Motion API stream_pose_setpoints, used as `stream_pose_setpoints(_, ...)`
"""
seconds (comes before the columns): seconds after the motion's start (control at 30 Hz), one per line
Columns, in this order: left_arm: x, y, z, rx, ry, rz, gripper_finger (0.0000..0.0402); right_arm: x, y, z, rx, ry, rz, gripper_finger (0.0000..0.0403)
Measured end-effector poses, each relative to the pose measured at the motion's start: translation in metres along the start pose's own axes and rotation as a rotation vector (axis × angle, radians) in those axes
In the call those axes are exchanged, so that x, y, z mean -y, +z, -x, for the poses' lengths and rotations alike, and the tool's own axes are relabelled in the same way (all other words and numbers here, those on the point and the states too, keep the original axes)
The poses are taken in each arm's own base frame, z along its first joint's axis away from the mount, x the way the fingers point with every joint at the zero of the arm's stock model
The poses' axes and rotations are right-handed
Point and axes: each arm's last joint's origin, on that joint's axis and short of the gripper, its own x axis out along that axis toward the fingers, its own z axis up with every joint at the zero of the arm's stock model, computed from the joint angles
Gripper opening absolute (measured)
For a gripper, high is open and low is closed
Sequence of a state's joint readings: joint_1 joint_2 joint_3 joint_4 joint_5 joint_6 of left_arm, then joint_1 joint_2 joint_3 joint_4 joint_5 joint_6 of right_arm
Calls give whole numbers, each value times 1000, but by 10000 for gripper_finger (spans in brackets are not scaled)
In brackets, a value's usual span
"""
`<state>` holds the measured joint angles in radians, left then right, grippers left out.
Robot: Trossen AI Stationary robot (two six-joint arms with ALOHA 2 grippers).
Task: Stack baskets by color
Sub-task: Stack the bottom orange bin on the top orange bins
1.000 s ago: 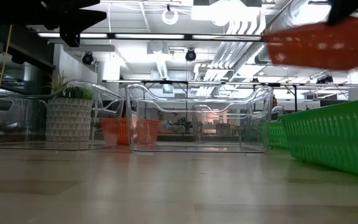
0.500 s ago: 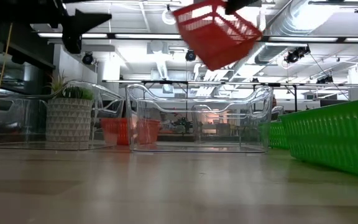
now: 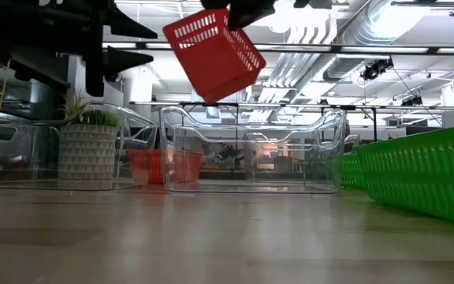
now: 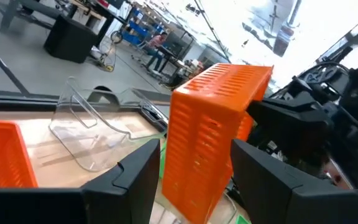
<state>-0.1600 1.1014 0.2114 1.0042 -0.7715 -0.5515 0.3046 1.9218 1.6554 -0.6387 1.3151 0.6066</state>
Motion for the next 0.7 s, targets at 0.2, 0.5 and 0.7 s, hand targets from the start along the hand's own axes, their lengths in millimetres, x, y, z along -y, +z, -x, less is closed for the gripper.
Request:
stream_pose_setpoints(0.2,4,-6,-10,-3,15,3,184,-8,1,-4,22,-6,-4,0)
stream_pose_setpoints(0.5,13,-13,-21,-16,26,-14,184,-4,2,-14,17,-39,-6,0)
stream_pose_setpoints(0.7,15,-8,-20,0,14,-79,184,-1,2,-16,22,-65,19,0)
